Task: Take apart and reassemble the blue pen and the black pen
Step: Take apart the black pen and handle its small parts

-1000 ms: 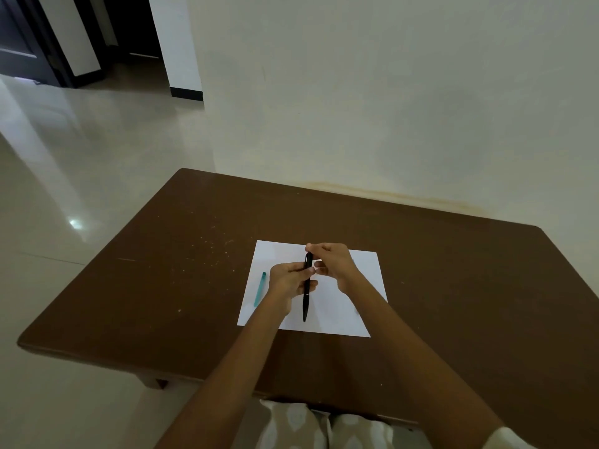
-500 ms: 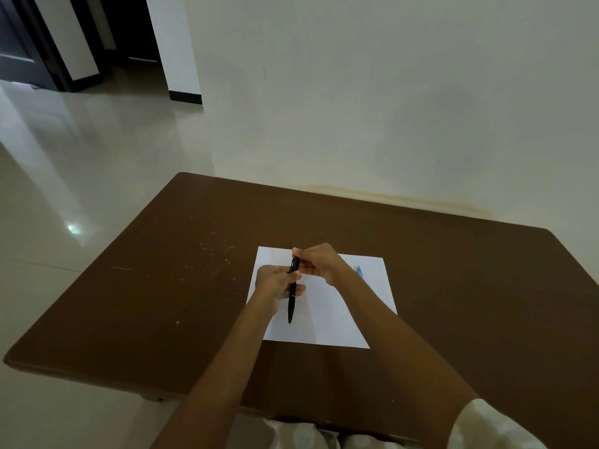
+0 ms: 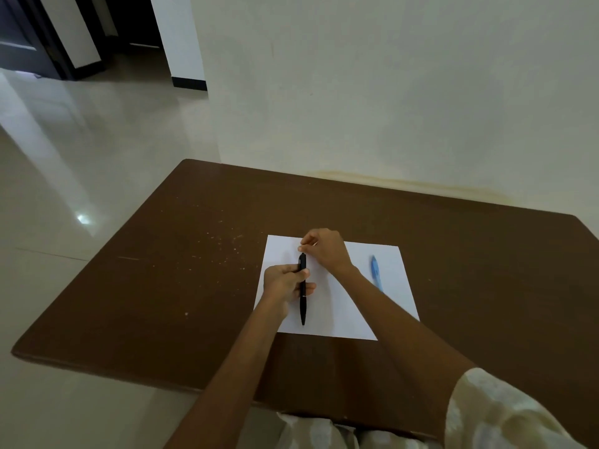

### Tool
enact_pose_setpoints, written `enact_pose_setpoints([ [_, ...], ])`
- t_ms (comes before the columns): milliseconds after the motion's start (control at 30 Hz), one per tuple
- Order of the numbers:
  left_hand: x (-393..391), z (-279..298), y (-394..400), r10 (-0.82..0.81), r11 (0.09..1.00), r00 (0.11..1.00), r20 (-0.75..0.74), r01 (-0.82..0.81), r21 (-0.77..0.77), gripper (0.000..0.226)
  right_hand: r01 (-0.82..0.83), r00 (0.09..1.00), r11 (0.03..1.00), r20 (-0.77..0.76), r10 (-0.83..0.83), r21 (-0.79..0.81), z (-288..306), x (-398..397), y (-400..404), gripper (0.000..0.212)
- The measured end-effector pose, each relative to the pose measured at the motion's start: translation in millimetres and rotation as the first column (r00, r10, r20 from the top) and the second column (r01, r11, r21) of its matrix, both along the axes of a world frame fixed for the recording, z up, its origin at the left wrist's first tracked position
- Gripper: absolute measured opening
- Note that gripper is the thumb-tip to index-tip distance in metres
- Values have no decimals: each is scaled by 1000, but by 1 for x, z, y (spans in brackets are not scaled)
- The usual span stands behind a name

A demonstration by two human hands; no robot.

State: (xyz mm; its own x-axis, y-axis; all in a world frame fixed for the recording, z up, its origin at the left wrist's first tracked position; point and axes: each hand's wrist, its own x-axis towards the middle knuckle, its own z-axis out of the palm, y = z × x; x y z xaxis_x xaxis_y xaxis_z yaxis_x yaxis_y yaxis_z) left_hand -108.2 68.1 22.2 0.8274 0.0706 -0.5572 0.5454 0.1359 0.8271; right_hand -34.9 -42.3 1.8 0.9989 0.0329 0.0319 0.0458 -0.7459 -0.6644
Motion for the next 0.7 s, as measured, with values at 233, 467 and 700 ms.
enact_pose_setpoints([
  [233,-3,8,-2,-14,999,1000,8,14,-29,33,116,992,967,-79,-100,228,26,-12,-18,27],
  [467,-8,15,-23,-80,996,997,21,79,40,32,215,918,897,-393,-51,386,41,-38,-36,25],
  [700,-7,16,-38,-135,990,990,31,133,46,29,389,883,771,-442,-156,505,44,-29,-50,13],
])
